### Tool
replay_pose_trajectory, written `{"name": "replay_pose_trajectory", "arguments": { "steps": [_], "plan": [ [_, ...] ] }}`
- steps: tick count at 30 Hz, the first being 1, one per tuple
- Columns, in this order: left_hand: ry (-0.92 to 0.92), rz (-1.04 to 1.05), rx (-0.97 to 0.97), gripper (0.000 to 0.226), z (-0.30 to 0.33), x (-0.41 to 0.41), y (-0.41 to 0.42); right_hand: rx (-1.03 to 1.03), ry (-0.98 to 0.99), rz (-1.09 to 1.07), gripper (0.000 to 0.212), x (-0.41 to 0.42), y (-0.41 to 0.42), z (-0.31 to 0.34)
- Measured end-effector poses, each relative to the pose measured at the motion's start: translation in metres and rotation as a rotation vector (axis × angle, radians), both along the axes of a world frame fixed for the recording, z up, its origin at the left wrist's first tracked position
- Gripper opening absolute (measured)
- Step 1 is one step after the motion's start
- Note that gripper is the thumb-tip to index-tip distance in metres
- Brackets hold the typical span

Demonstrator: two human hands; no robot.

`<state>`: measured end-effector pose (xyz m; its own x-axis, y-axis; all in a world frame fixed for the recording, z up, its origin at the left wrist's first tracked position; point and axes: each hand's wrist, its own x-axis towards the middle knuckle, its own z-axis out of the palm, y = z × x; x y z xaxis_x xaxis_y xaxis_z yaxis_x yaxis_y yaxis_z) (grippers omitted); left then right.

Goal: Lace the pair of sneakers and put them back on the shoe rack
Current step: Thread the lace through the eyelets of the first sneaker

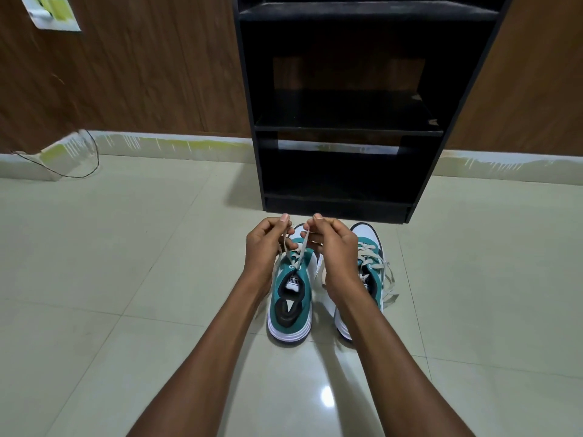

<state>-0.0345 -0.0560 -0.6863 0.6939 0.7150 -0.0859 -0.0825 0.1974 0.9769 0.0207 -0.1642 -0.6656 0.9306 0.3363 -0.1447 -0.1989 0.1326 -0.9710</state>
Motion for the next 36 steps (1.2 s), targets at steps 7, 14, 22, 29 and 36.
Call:
{"name": "replay_pose_trajectory", "arguments": {
  "steps": [7, 14, 22, 29, 36],
  "plan": [
    [0.034, -0.080, 0.117, 0.017, -0.006, -0.004, 0.000, 0.117, 0.212, 0.055, 0.026, -0.001, 0.001, -0.001],
    [0.049, -0.029, 0.125, 0.023, -0.012, -0.007, 0.002, 0.016, 0.182, 0.042, 0.017, -0.001, 0.005, -0.007],
    [0.007, -0.045, 0.041, 0.013, -0.012, -0.009, 0.000, 0.040, 0.232, 0.059, 0.012, -0.003, 0.002, -0.004],
    [0.103, -0.025, -0.121, 0.055, -0.015, -0.004, 0.010, 0.050, 0.226, 0.214, 0.023, 0.000, -0.006, 0.002],
    [0.101, -0.083, 0.034, 0.024, -0.008, -0.010, 0.006, -0.079, 0.189, 0.139, 0.018, 0.009, 0.000, -0.009]
  ]
}}
